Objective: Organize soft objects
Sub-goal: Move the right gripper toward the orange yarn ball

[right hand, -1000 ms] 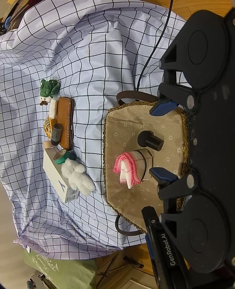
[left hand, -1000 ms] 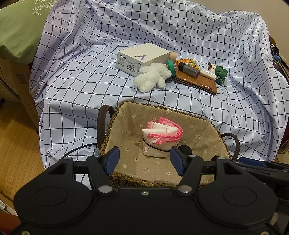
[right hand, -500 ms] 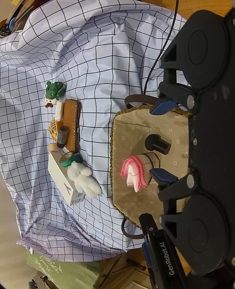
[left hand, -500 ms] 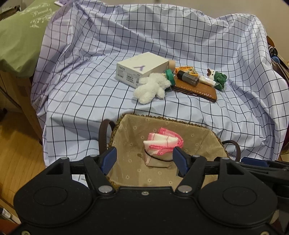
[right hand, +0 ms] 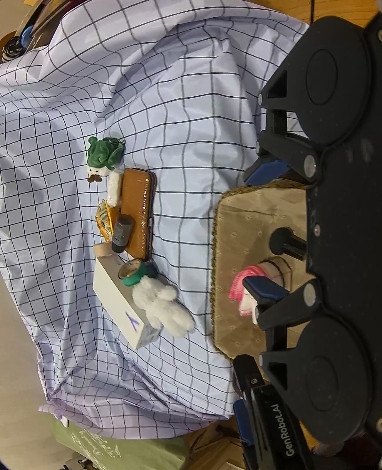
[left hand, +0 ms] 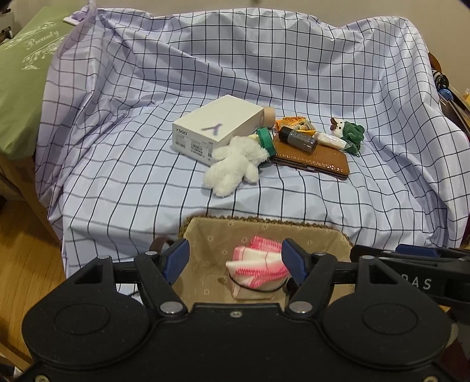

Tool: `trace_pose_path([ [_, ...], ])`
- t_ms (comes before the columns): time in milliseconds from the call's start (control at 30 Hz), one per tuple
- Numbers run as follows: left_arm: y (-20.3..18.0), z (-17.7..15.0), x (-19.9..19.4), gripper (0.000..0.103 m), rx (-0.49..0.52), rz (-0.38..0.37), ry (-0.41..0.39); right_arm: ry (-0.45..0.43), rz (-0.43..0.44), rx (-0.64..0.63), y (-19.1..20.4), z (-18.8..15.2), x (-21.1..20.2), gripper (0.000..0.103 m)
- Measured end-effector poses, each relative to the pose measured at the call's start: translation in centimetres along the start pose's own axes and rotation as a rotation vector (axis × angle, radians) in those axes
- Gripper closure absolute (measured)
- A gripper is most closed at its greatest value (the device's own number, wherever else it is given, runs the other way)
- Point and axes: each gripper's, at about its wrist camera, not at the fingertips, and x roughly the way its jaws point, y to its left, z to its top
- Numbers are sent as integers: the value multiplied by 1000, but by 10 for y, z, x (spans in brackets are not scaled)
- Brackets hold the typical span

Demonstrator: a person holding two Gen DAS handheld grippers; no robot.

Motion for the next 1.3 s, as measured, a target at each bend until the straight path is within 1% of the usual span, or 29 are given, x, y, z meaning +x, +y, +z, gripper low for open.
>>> trace_pose_path([
  [233, -3, 25, 23, 38, 18, -8, 13, -14, -26, -17, 2, 38, 21, 35],
  [533, -9, 57, 53, 38, 31, -48, 19, -57, -54, -67, 12, 99, 53, 35],
  [800, -12, 80, 77, 38, 40, -74, 20, -119, -86, -152, 36, 166, 93, 34],
  [900, -12, 86, 83, 38, 41, -84, 22, -135, -104, -198, 37, 196, 114, 33],
  [967, -12, 90, 87, 38, 39, -89, 25, -128, -99, -222, 37, 215, 131, 32],
  [1100, -10, 95, 95, 38, 35, -102, 32, -81, -100, -254, 36, 248, 173, 32],
  [1233, -7, 99, 101, 38, 33, -107, 35, -60, -121, -292, 40, 266, 207, 32],
  [1300, -5, 101, 105, 38, 31, -108, 38, -61, -123, -315, 42, 268, 216, 32],
])
